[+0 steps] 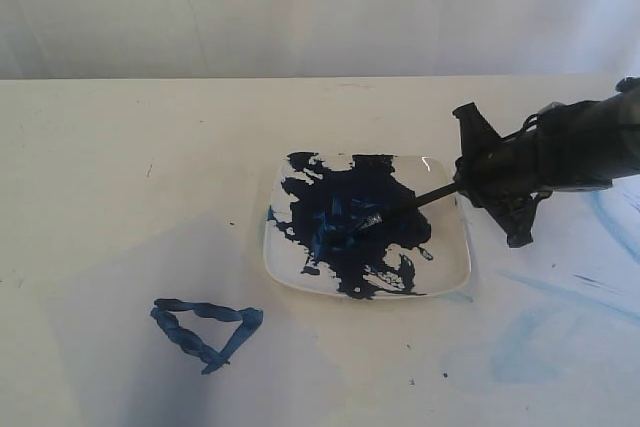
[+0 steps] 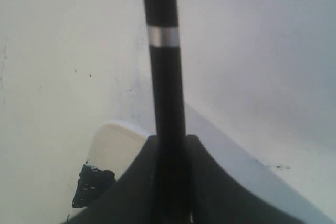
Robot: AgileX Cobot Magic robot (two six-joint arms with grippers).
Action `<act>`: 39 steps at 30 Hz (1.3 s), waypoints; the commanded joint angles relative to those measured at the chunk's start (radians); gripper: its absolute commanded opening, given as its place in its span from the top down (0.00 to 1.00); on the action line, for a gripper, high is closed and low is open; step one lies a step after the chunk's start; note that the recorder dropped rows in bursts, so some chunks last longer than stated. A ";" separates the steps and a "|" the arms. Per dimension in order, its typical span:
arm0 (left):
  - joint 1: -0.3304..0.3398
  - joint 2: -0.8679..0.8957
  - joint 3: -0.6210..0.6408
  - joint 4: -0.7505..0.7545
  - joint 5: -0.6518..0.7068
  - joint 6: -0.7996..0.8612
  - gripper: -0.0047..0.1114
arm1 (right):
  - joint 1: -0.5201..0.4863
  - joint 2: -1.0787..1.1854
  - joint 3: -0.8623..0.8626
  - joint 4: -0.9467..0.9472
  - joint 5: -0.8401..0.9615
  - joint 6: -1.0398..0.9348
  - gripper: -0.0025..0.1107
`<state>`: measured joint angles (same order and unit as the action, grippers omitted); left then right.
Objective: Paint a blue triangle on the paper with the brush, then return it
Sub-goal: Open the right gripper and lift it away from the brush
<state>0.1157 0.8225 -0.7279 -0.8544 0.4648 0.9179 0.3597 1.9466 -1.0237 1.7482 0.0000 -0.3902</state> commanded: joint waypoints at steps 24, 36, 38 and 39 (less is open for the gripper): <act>0.000 -0.005 0.008 -0.028 0.008 0.006 0.96 | 0.008 -0.191 0.004 -0.006 -0.057 -0.461 0.72; 0.000 -0.005 0.008 0.003 -0.006 0.006 0.96 | 0.008 -0.802 0.250 -0.087 -0.021 -1.080 0.98; 0.000 -0.007 0.008 0.050 -0.001 -0.007 0.96 | 0.008 -0.865 0.268 -0.087 -0.029 -1.121 0.98; 0.000 -0.007 0.008 0.050 0.006 -0.001 0.96 | 0.008 -0.882 0.270 -0.087 -0.030 -1.136 0.98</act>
<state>0.1157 0.8225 -0.7279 -0.8151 0.4565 0.9220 0.3694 1.1111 -0.7686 1.6735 -0.0318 -1.4725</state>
